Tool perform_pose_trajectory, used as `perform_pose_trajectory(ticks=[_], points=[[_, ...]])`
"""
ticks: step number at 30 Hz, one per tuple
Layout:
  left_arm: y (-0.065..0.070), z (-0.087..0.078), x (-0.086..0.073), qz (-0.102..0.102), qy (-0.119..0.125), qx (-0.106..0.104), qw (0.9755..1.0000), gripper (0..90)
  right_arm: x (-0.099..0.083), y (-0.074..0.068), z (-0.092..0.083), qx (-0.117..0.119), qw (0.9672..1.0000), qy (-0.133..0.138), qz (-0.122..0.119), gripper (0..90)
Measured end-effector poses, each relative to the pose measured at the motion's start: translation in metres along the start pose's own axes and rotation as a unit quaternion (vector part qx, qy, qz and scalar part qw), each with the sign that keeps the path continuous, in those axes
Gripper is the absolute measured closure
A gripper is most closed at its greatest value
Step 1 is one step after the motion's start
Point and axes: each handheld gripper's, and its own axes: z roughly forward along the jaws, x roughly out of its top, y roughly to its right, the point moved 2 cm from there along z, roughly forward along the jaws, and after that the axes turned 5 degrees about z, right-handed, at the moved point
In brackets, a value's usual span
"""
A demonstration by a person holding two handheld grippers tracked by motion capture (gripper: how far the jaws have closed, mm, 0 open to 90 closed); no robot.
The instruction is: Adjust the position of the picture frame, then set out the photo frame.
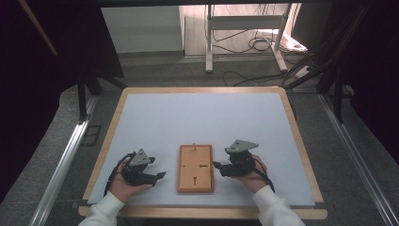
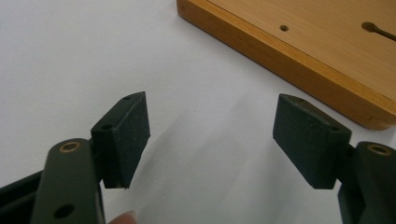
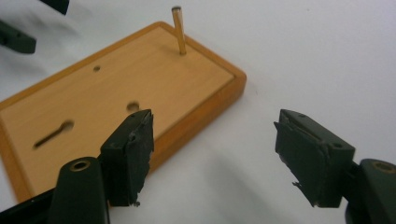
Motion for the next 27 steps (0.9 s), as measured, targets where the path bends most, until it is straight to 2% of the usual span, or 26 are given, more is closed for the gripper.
perform_pose_trajectory(ticks=[2, 3, 5, 9, 12, 17, 21, 27], points=[[0.0, -0.001, 0.0, 0.0, 0.003, 0.001, 1.0, 27.2, -0.004, 0.0, -0.005, -0.002, 1.0, -0.001, 0.001, 28.1], [0.0, -0.001, 0.0, 0.0, 0.004, 0.001, 1.0, 27.2, -0.011, 0.001, -0.015, -0.002, 1.0, 0.0, -0.001, 27.1], [-0.001, -0.002, 0.0, -0.004, 0.006, 0.0, 1.0, 27.1, -0.02, 0.001, -0.024, -0.006, 1.0, 0.004, 0.002, 25.7], [-0.001, 0.0, 0.0, -0.003, 0.004, -0.002, 1.0, 27.1, -0.037, 0.004, -0.033, -0.013, 0.9998, -0.006, 0.011, 20.8], [-0.001, 0.0, 0.0, -0.003, 0.005, -0.002, 1.0, 27.1, -0.042, 0.004, -0.036, -0.021, 0.9997, -0.01, 0.009, 19.1], [-0.001, -0.001, 0.001, -0.008, 0.006, -0.004, 0.9999, 27.0, -0.042, 0.001, -0.036, -0.017, 0.9998, -0.004, 0.012, 19.0], [-0.001, -0.002, 0.0, -0.009, 0.008, -0.004, 0.9999, 26.8, -0.042, 0.0, -0.033, -0.018, 0.9998, -0.007, 0.002, 18.9], [-0.001, -0.002, 0.002, -0.008, 0.009, -0.003, 0.9999, 26.8, -0.042, 0.004, -0.037, -0.023, 0.9997, -0.004, 0.001, 18.3]])
